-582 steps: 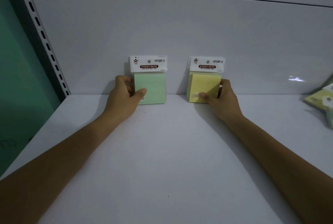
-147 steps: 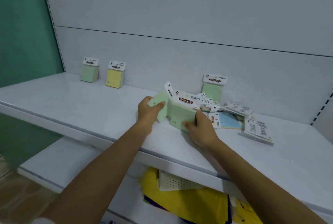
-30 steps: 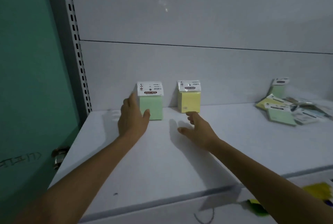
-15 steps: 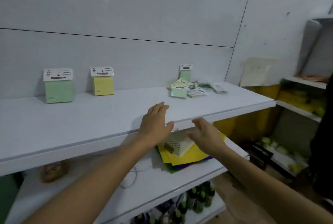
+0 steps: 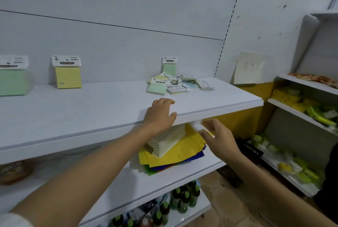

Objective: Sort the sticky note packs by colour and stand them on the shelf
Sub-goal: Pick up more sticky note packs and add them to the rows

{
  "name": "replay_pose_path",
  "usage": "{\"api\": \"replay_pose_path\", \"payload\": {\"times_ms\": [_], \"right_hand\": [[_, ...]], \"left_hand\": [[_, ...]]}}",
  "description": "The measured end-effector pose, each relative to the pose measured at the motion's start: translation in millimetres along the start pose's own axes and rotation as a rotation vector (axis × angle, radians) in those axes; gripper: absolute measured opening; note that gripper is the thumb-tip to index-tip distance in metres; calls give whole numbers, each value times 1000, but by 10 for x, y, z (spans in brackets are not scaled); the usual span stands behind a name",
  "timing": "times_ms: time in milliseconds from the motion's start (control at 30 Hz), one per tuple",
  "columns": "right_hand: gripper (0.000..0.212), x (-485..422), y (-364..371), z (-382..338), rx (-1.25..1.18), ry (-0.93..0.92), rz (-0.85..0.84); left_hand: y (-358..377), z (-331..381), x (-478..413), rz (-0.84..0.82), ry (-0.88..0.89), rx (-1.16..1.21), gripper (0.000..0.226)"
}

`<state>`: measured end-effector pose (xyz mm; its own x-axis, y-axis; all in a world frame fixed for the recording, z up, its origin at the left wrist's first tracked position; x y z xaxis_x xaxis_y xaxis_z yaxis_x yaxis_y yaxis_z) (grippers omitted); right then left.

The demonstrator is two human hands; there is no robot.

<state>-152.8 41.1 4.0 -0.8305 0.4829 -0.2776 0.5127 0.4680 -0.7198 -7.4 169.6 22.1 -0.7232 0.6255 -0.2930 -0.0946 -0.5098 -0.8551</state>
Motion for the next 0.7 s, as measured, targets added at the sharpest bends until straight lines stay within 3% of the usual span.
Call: {"api": "replay_pose_path", "payload": {"times_ms": [133,333,433,533,600,700], "right_hand": [[38,-462,-9,186,23,-7,2],[34,-1430,24,227,114,-74,-42],[28,-1908,119,161,136,-130,-63],[21,-2339,225,3,143,-164,-51],[18,-2567,313,-114,138,-164,-17],[34,-2761,608,-209,259,-148,-57]], "left_hand": [[-113,-256,-735,37,-90,-23,46],[52,-991,-1497,25,-426,25,69],[230,-1070,-1660,-14,-406,-13,86],[181,-1097,-1710,126,-380,251,95],[107,-1207,-1689,295,-430,501,92],[52,-1347,-1625,452,-493,715,53]]}}
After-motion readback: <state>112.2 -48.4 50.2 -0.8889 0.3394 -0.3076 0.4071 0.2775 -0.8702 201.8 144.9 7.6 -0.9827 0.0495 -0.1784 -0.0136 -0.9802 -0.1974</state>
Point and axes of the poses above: each hand's wrist, its own x-axis away from the middle knuckle, its own y-axis out of the palm, z = x × y, the point moved 6 cm from there along -x, towards the middle knuckle, and after that the axes turned 2 degrees about -z, right-handed, at the moved point
